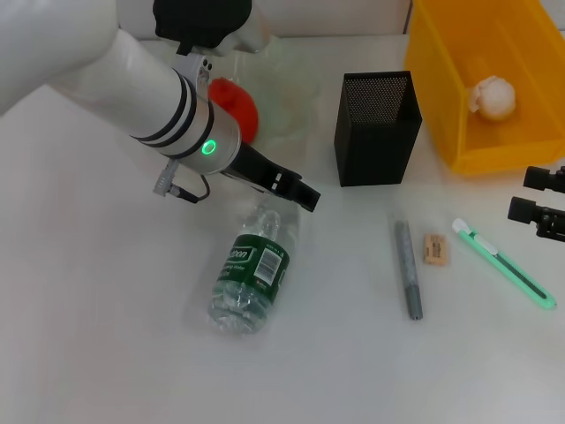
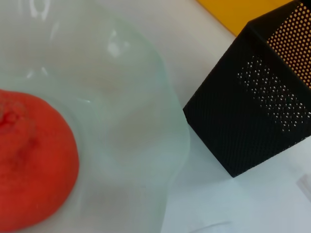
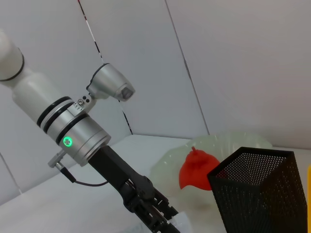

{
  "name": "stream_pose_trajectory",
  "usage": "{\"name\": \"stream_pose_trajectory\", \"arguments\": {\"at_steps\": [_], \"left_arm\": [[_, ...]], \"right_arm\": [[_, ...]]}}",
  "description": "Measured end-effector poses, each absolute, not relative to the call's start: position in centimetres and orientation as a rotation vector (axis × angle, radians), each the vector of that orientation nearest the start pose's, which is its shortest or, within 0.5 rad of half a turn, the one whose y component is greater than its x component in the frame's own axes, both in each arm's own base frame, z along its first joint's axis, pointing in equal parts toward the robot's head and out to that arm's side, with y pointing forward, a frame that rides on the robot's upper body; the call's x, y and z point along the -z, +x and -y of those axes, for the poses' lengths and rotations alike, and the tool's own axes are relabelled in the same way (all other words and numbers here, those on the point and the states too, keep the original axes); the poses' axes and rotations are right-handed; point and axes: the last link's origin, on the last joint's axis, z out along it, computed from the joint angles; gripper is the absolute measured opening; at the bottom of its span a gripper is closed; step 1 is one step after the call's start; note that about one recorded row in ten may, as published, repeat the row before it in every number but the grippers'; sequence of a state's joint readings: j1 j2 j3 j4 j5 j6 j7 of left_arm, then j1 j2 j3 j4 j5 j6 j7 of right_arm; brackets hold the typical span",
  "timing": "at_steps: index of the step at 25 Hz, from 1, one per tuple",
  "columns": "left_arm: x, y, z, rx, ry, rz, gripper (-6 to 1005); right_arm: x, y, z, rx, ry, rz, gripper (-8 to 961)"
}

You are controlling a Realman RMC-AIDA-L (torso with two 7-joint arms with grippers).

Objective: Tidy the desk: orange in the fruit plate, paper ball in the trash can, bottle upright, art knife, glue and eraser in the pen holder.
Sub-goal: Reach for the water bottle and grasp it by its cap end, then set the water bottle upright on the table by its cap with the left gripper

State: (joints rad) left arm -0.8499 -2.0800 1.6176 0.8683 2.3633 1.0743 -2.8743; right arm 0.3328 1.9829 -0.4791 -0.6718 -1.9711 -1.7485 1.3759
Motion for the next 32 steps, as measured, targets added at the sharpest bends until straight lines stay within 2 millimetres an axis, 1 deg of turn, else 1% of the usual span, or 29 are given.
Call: {"name": "stream_pose_trajectory", "arguments": {"at_steps": [8, 14, 22, 28, 32], "left_arm": [[9.1, -14.8, -39.5, -0.238, -2.488, 1.208, 734], [9.5, -15.3, -39.4, -0.246, -2.481, 1.225, 702], [10.1, -15.4, -39.1, -0.267, -2.492, 1.195, 659], [10.3, -15.1, -38.7, -0.252, -2.518, 1.174, 524], [10.5, -14.9, -38.4, -0.26, -2.535, 1.147, 461]], "right_arm": [[-6.8, 33.0, -27.2, -0.808, -2.503, -0.789, 707], [-6.5, 33.0, -27.1, -0.818, -2.504, -0.791, 706], [-6.2, 33.2, -27.1, -0.819, -2.5, -0.795, 707], [-6.0, 33.1, -27.1, -0.823, -2.502, -0.787, 705], [-6.0, 33.2, -27.0, -0.824, -2.502, -0.789, 706]]}}
